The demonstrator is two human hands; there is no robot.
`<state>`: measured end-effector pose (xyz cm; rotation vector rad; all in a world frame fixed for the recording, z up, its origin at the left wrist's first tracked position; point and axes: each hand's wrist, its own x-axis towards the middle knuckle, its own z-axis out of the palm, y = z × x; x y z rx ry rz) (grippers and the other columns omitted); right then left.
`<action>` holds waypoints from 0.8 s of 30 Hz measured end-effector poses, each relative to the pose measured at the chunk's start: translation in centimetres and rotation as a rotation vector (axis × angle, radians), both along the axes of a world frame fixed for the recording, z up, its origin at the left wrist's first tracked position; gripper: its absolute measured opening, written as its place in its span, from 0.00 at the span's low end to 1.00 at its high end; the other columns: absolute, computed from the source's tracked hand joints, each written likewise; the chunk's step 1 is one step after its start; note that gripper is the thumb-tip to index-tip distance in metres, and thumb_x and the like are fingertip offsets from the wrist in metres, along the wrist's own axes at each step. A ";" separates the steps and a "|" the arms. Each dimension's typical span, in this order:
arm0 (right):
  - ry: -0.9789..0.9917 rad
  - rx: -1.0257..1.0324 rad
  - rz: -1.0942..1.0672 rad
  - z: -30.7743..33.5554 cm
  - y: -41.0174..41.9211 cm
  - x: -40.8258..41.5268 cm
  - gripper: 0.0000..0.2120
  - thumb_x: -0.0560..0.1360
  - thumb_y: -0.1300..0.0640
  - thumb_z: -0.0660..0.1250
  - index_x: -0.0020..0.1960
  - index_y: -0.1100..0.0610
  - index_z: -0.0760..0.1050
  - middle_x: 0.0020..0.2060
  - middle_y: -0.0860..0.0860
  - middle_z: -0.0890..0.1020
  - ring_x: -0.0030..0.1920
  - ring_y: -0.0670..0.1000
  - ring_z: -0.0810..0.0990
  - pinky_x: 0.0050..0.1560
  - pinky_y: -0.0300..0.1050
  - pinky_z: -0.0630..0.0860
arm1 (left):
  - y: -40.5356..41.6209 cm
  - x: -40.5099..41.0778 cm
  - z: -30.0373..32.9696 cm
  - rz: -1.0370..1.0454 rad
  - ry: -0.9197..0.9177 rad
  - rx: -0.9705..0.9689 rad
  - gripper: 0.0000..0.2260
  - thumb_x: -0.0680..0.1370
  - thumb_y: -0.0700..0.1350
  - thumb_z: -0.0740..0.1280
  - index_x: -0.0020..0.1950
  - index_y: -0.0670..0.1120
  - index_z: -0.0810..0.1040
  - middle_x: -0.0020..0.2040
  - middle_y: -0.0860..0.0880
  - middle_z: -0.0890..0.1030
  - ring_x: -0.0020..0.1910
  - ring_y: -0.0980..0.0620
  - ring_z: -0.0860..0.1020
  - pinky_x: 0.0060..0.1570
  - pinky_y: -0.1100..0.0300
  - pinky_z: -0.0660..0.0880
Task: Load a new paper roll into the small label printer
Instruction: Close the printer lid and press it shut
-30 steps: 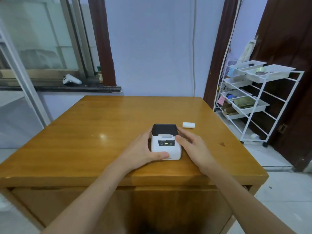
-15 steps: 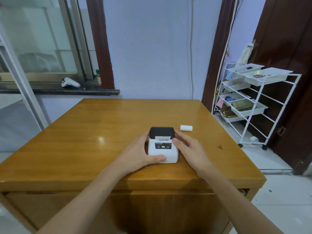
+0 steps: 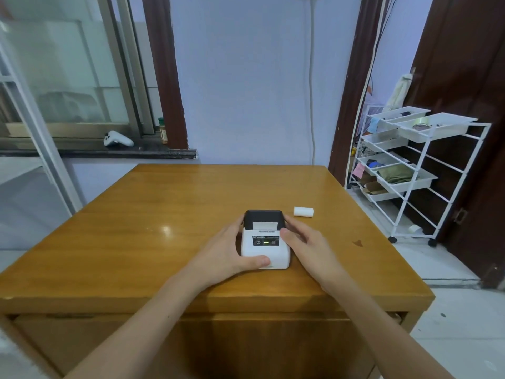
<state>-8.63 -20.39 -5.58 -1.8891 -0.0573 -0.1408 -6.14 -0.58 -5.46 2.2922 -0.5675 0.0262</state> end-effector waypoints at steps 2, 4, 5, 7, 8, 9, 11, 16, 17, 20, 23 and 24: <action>0.012 0.008 0.023 0.1 0.1 -0.2 0.25 0.77 0.50 0.66 0.73 0.46 0.68 0.59 0.40 0.78 0.56 0.38 0.78 0.55 0.34 0.74 | 0.0 0.0 0.1 0.005 0.004 0.000 0.34 0.66 0.63 0.75 0.62 0.74 0.56 0.57 0.72 0.69 0.57 0.67 0.70 0.52 0.70 0.67; 0.018 -0.004 0.033 0.3 0.2 -0.3 0.26 0.76 0.52 0.68 0.72 0.46 0.67 0.58 0.38 0.77 0.56 0.40 0.79 0.52 0.35 0.75 | 0.1 0.0 0.1 0.006 0.003 -0.001 0.34 0.66 0.62 0.76 0.62 0.73 0.56 0.57 0.72 0.69 0.55 0.70 0.70 0.54 0.70 0.68; 0.021 -0.007 0.032 0.3 0.3 -0.3 0.25 0.76 0.53 0.69 0.71 0.45 0.67 0.56 0.37 0.77 0.55 0.40 0.79 0.50 0.34 0.76 | 0.1 0.0 0.0 0.002 0.003 -0.004 0.34 0.67 0.61 0.76 0.63 0.72 0.56 0.57 0.73 0.69 0.54 0.72 0.70 0.54 0.71 0.68; 0.024 -0.005 0.030 0.4 0.5 -0.2 0.24 0.76 0.55 0.69 0.69 0.45 0.67 0.58 0.41 0.76 0.53 0.40 0.78 0.46 0.34 0.76 | 0.0 -0.1 0.0 -0.003 -0.001 -0.001 0.36 0.67 0.62 0.75 0.67 0.71 0.57 0.58 0.72 0.69 0.56 0.70 0.70 0.54 0.70 0.68; 0.022 -0.005 0.030 0.5 0.7 -0.2 0.25 0.76 0.56 0.69 0.70 0.46 0.66 0.61 0.43 0.76 0.53 0.40 0.78 0.45 0.33 0.76 | 0.0 -0.1 0.1 -0.002 -0.002 0.007 0.37 0.67 0.62 0.75 0.67 0.71 0.56 0.58 0.72 0.69 0.56 0.68 0.70 0.54 0.69 0.68; 0.025 -0.006 0.031 0.6 0.8 -0.1 0.26 0.76 0.57 0.68 0.71 0.48 0.66 0.62 0.45 0.75 0.52 0.40 0.78 0.42 0.31 0.76 | 0.1 -0.1 0.1 -0.002 0.001 0.012 0.35 0.67 0.63 0.75 0.65 0.73 0.56 0.57 0.73 0.68 0.56 0.68 0.70 0.52 0.70 0.68; 0.039 -0.009 0.039 0.8 0.8 0.1 0.27 0.76 0.59 0.68 0.72 0.52 0.64 0.62 0.46 0.74 0.49 0.40 0.77 0.38 0.26 0.74 | 0.1 -0.1 0.1 -0.002 0.013 0.012 0.32 0.67 0.63 0.75 0.59 0.77 0.56 0.56 0.74 0.69 0.55 0.69 0.71 0.51 0.69 0.68; 0.023 -0.059 0.042 0.5 0.7 -0.3 0.25 0.77 0.55 0.66 0.72 0.47 0.63 0.63 0.45 0.74 0.53 0.41 0.78 0.42 0.31 0.75 | 0.1 -0.2 0.1 0.004 0.023 -0.001 0.33 0.67 0.62 0.75 0.61 0.75 0.55 0.57 0.72 0.69 0.57 0.66 0.71 0.53 0.67 0.68; 0.014 -0.065 0.037 0.4 0.7 -0.4 0.25 0.78 0.53 0.65 0.72 0.46 0.64 0.63 0.43 0.75 0.53 0.40 0.78 0.44 0.31 0.75 | 0.1 -0.2 0.1 0.004 0.023 0.002 0.33 0.67 0.62 0.75 0.60 0.76 0.55 0.56 0.73 0.69 0.56 0.67 0.71 0.52 0.69 0.67; 0.018 0.002 0.002 0.4 0.7 -0.3 0.20 0.80 0.54 0.61 0.72 0.47 0.67 0.61 0.41 0.76 0.52 0.35 0.75 0.45 0.29 0.72 | 0.1 -0.2 0.0 0.006 0.026 0.003 0.33 0.66 0.63 0.75 0.60 0.77 0.56 0.57 0.73 0.70 0.58 0.67 0.71 0.55 0.69 0.68; -0.001 0.006 -0.030 0.4 0.7 -0.2 0.19 0.81 0.54 0.60 0.71 0.48 0.68 0.55 0.39 0.76 0.51 0.34 0.76 0.44 0.25 0.73 | 0.1 -0.1 -0.1 -0.002 0.031 0.008 0.42 0.63 0.68 0.73 0.72 0.67 0.56 0.62 0.66 0.71 0.61 0.62 0.72 0.60 0.61 0.70; -0.003 0.004 -0.033 0.3 0.7 -0.2 0.19 0.81 0.54 0.61 0.71 0.48 0.69 0.54 0.37 0.76 0.51 0.34 0.76 0.43 0.24 0.73 | 0.1 -0.1 -0.1 -0.004 0.033 0.006 0.43 0.63 0.67 0.73 0.73 0.65 0.56 0.63 0.66 0.71 0.62 0.61 0.72 0.60 0.61 0.70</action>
